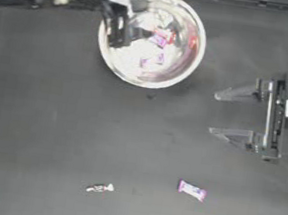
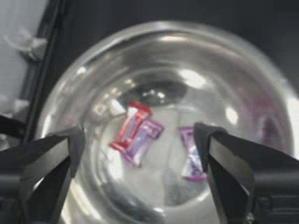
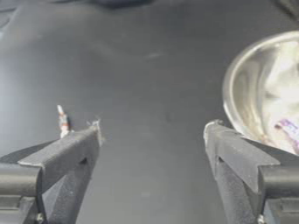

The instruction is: Put candies in bowl

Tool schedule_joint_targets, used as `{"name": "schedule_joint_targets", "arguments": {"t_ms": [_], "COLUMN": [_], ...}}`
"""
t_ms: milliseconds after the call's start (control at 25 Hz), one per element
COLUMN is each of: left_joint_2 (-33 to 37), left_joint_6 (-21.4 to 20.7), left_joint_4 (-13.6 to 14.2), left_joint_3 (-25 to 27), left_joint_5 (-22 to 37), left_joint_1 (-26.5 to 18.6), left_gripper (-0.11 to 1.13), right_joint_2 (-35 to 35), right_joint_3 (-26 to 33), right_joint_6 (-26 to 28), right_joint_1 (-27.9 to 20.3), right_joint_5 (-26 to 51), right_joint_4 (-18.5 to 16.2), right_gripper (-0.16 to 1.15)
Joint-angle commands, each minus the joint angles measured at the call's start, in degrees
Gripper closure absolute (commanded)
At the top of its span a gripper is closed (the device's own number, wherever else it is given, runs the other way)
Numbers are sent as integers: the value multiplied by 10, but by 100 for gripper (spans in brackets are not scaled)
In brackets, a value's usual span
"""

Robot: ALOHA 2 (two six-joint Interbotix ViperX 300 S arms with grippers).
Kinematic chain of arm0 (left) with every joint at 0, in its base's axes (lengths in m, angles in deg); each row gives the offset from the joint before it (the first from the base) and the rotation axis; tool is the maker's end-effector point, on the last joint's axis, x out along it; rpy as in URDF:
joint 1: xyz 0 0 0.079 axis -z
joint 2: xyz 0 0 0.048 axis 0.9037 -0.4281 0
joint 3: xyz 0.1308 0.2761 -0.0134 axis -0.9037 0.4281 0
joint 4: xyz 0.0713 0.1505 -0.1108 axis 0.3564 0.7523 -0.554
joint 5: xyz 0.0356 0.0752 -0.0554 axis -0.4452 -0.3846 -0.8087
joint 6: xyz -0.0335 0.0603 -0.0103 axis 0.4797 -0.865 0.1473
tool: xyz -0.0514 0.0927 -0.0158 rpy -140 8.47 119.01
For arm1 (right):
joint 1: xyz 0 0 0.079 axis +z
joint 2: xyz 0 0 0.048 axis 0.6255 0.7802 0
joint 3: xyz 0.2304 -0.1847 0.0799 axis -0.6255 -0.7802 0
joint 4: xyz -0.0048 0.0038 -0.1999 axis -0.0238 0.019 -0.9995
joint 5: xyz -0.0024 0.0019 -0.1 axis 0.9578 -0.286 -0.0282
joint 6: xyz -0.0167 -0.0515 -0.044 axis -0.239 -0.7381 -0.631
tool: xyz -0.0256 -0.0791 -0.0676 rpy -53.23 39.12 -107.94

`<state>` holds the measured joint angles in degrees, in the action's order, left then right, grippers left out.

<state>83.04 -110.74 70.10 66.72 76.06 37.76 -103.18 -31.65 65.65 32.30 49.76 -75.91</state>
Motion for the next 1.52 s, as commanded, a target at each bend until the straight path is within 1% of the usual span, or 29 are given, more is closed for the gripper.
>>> {"name": "schedule_joint_targets", "arguments": {"t_ms": [40,200,320,440,520,680,920,1120,1200,1360,1520], "left_joint_2": [86,144,194,237,260,283,312,338,347,360,365], "left_joint_6": [1,1,0,1,2,0,2,1,1,1,2], "left_joint_4": [-12,-35,-56,-63,-69,-96,-104,-139,-150,-160,-162], "left_joint_3": [25,69,114,158,186,222,268,313,327,343,351], "left_joint_5": [-4,-10,-38,-62,-68,-69,-76,-105,-112,-117,-118], "left_joint_1": [32,60,84,109,120,136,167,181,185,191,191], "left_gripper": [0,0,0,1,1,1,1,1,1,1,1], "right_joint_2": [-3,-3,-3,-4,-4,-4,-5,-5,-6,-5,2], "right_joint_3": [11,12,12,12,12,15,28,41,48,72,108], "right_joint_6": [-1,-3,-3,-3,-4,-4,-4,-4,-4,0,3], "right_joint_1": [1,1,1,1,1,1,1,1,1,16,38], "right_joint_5": [-4,-4,-4,-4,-4,1,31,57,78,148,248], "right_joint_4": [-1,-1,-1,-1,-1,-1,-3,-10,-6,3,36], "right_gripper": [-2,-1,-2,-1,-2,-1,-1,-1,-1,-1,-1]}}
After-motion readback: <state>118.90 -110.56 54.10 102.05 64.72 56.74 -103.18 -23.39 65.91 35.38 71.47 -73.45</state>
